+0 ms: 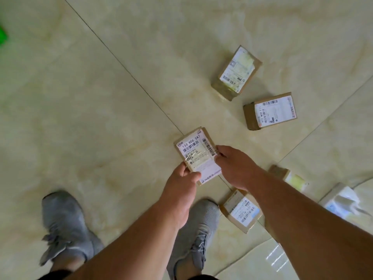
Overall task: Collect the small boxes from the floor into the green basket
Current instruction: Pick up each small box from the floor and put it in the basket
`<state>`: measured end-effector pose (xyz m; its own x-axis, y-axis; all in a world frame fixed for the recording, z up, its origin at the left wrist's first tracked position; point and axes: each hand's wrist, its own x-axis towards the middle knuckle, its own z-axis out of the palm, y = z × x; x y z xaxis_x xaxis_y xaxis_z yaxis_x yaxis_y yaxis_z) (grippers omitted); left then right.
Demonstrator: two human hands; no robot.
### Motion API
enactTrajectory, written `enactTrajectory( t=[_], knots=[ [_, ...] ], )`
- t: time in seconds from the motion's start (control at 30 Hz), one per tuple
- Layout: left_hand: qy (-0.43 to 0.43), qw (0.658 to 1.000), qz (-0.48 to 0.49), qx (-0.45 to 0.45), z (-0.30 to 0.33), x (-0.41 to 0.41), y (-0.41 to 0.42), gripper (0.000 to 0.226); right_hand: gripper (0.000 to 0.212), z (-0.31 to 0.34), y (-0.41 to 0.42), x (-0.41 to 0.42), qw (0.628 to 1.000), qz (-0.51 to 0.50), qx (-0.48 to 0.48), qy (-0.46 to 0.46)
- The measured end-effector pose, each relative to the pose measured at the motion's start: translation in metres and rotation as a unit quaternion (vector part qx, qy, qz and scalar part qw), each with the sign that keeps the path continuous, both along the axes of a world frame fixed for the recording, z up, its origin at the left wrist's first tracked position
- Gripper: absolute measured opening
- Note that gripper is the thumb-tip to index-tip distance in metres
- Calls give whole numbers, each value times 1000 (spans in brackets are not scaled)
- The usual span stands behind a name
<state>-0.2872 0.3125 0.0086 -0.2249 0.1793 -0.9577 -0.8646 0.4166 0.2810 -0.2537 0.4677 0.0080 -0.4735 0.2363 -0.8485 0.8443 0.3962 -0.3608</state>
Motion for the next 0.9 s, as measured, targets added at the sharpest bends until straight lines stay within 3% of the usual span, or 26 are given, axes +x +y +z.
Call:
enactTrajectory(
  t=[0.13,0.63,0.9],
  knots=[
    [53,999,-1,6,49,-38,-33,41,32,47,-35,-37,999,-13,-10,31],
    [157,985,56,45,206,-204,-226,48,45,226,-212,-233,995,52,-37,81],
    [188,978,73,47,251,-299,-340,44,45,276,-323,-337,990,97,-51,90]
  ],
)
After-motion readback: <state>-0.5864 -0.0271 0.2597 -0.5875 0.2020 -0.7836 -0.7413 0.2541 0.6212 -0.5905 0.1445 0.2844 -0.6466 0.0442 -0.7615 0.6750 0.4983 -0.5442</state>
